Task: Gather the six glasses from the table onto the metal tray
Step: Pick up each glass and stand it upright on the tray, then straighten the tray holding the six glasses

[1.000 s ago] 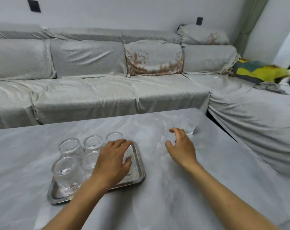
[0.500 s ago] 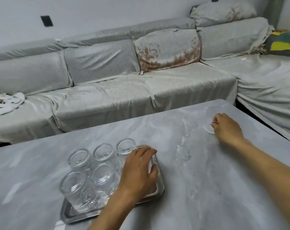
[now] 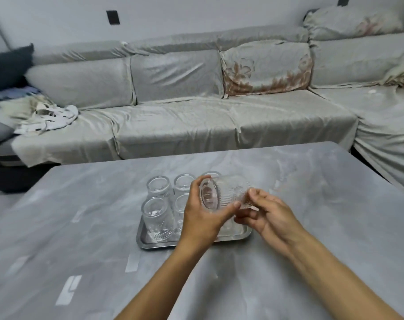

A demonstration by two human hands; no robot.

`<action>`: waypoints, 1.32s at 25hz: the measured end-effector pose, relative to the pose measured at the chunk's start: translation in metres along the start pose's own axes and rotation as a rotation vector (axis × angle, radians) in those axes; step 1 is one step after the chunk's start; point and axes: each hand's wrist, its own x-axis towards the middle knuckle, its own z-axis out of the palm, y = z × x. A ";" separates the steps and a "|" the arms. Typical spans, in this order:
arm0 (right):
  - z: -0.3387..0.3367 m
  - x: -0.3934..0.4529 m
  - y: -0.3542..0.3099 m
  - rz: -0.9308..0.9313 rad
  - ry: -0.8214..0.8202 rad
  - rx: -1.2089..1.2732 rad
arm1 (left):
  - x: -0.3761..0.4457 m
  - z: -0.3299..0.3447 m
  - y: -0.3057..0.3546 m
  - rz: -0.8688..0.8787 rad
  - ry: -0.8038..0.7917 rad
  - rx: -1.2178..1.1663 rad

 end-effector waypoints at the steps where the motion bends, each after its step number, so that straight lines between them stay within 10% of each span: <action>1: 0.010 -0.004 0.006 -0.015 0.009 -0.070 | 0.000 -0.010 0.002 0.012 0.034 0.015; 7: 0.028 -0.004 0.035 -0.597 0.127 -1.304 | 0.002 -0.027 0.015 0.057 -0.086 0.325; 11: 0.024 0.016 0.043 -0.363 0.269 -1.167 | 0.003 -0.044 0.012 0.095 -0.136 0.257; 16: 0.017 0.036 0.068 -0.209 0.259 -1.138 | -0.017 -0.125 -0.065 -0.227 0.403 0.253; 20: 0.024 0.045 0.080 -0.264 0.236 -1.142 | -0.017 -0.137 -0.107 -0.300 0.116 0.363; 26: 0.015 0.058 0.088 -0.248 0.175 -1.141 | -0.010 -0.141 -0.121 -0.279 0.118 0.412; 33: -0.025 0.091 0.040 -0.032 -0.206 -1.315 | 0.054 -0.197 -0.111 -0.282 -0.315 0.671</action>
